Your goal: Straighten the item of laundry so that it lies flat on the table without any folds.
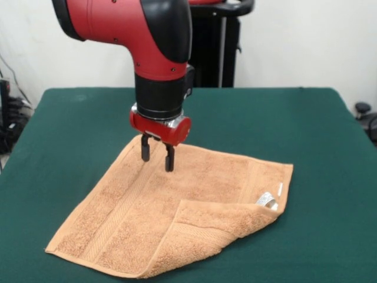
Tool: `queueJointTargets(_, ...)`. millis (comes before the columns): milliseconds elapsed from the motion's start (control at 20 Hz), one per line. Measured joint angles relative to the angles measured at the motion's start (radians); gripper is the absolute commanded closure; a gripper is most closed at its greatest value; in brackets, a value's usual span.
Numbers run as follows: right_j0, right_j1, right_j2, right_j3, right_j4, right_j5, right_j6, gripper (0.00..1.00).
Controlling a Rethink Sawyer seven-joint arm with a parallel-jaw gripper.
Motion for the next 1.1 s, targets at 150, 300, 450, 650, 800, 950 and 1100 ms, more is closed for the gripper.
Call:
queueJointTargets(150,0.0,-0.002,0.0,0.0,0.0,0.0,0.0,1.0)
queueJointTargets(300,0.0,-0.004,0.0,0.0,0.0,0.0,0.0,1.0)
queueJointTargets(450,0.0,-0.009,0.0,0.0,0.0,0.0,0.0,1.0)
queueJointTargets(650,-0.001,-0.013,0.0,0.0,0.0,0.0,0.0,1.0)
queueJointTargets(800,-0.001,-0.016,0.0,0.004,-0.003,0.0,0.0,1.0)
queueJointTargets(950,-0.001,-0.02,0.0,0.016,-0.01,0.0,0.0,1.0)
queueJointTargets(1100,-0.001,-0.027,0.0,0.042,-0.02,0.0,0.0,1.0)
